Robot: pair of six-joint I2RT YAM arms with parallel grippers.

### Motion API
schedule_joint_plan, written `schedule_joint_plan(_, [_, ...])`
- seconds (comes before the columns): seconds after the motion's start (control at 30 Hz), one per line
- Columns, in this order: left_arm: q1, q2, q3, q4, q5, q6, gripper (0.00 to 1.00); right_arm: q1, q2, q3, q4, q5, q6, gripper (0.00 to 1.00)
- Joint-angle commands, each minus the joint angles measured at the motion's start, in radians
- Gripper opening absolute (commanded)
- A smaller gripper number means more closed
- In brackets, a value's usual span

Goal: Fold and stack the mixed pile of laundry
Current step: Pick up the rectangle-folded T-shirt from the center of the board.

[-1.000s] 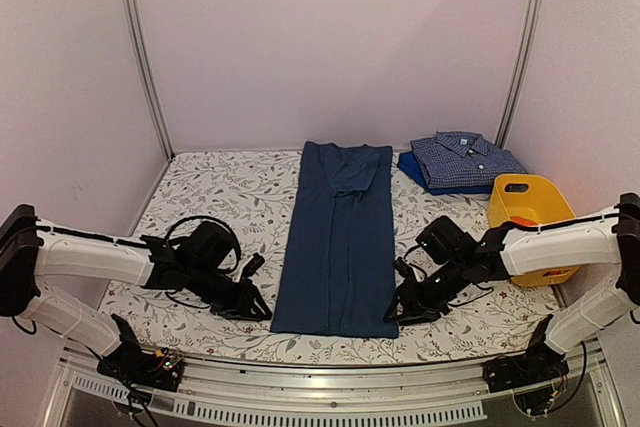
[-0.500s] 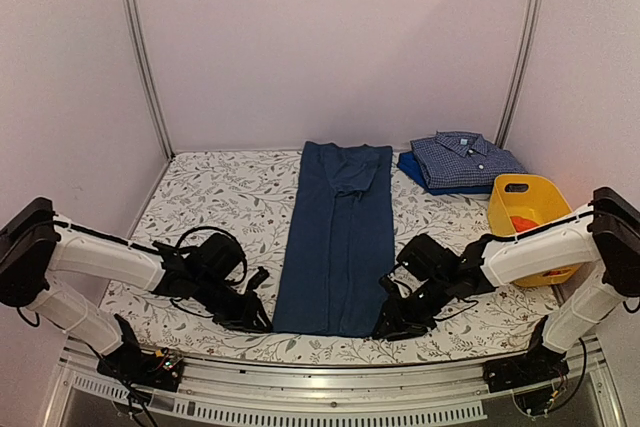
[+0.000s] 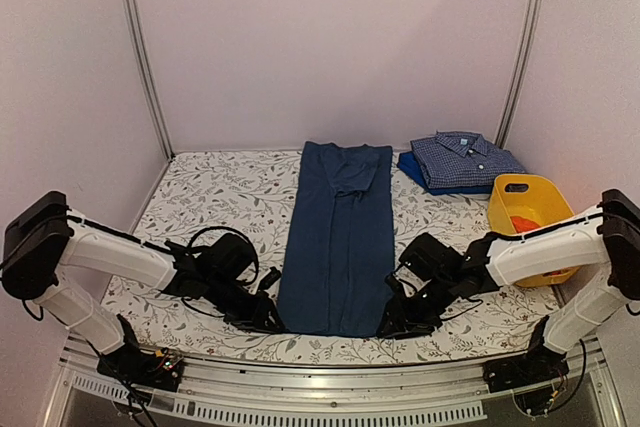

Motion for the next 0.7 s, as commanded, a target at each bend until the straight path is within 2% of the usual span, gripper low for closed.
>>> schedule_joint_plan(0.0, [-0.019, 0.013, 0.007, -0.053, -0.040, 0.000, 0.27, 0.007, -0.115, -0.034, -0.192, 0.121, 0.006, 0.50])
schedule_joint_plan(0.17, [-0.018, -0.016, 0.008, -0.072, -0.057, 0.000, 0.27, 0.007, -0.191, -0.045, -0.204, 0.168, 0.042, 0.48])
schedule_joint_plan(0.37, [-0.020, -0.017, 0.010, -0.073, -0.059, -0.001, 0.27, 0.010, -0.063, -0.004, -0.134, 0.166, 0.052, 0.43])
schedule_joint_plan(0.67, [-0.030, -0.015, 0.016, -0.091, -0.079, -0.001, 0.27, 0.045, 0.061, 0.067, -0.161, 0.195, 0.029, 0.41])
